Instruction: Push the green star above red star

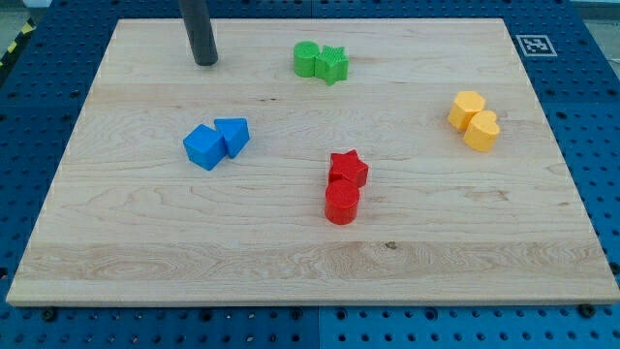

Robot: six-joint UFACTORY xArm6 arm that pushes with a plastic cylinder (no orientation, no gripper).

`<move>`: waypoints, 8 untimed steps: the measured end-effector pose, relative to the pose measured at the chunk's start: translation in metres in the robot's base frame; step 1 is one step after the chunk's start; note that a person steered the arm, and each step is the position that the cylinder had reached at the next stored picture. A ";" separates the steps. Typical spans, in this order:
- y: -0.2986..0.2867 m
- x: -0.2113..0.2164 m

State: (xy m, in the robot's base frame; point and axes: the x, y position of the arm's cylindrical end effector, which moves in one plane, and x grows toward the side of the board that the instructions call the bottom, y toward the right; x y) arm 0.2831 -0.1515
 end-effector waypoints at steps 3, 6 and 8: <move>0.060 0.028; 0.104 -0.030; 0.163 0.004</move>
State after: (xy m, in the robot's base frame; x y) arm 0.2869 0.0115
